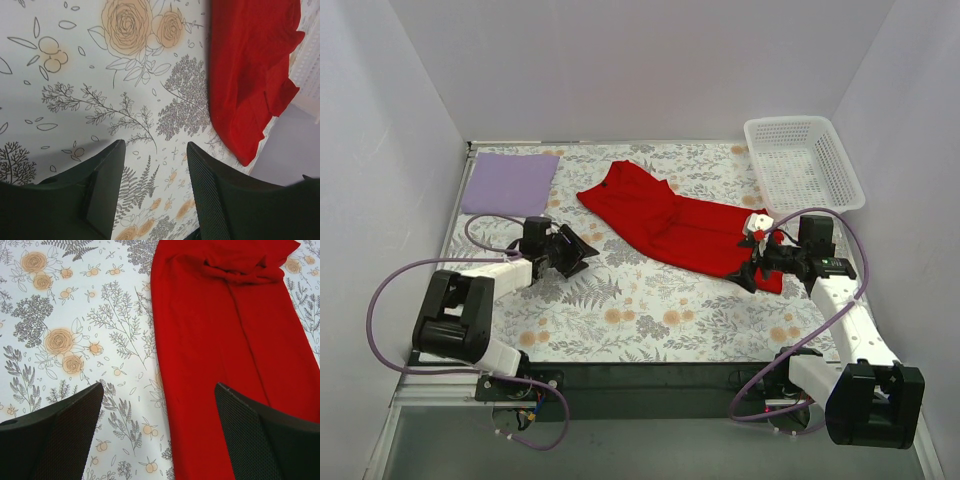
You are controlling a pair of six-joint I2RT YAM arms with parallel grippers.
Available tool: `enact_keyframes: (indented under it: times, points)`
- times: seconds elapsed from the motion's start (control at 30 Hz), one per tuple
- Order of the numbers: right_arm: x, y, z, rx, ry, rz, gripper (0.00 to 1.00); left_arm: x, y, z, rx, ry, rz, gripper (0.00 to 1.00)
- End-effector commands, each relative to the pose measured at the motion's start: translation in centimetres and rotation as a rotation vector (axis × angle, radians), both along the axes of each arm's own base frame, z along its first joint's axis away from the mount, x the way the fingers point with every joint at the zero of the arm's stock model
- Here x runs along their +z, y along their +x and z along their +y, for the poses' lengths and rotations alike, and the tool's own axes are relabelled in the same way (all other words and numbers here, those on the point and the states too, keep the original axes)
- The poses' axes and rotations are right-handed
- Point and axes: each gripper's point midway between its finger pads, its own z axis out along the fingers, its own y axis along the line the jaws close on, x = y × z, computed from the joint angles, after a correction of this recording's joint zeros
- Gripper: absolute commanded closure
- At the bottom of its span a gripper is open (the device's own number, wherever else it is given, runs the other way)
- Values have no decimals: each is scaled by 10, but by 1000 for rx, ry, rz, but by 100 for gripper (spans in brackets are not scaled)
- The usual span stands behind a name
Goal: Fold and stack the t-shirts
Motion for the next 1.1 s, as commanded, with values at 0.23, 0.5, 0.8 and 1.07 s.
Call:
enact_keyframes:
  times: [0.23, 0.5, 0.8, 1.07]
  points:
    - [6, 5, 0, 5, 19, -22, 2, 2, 27, -2, 74, 22, -1, 50]
    - [6, 7, -1, -1, 17, -20, 2, -20, 47, 1, 170, 79, 100, 51]
    - [6, 6, -2, -1, 25, -16, 2, -43, 82, -12, 246, 93, 200, 55]
    - [6, 6, -3, -4, 23, -19, 2, -50, 113, -20, 251, 110, 230, 64]
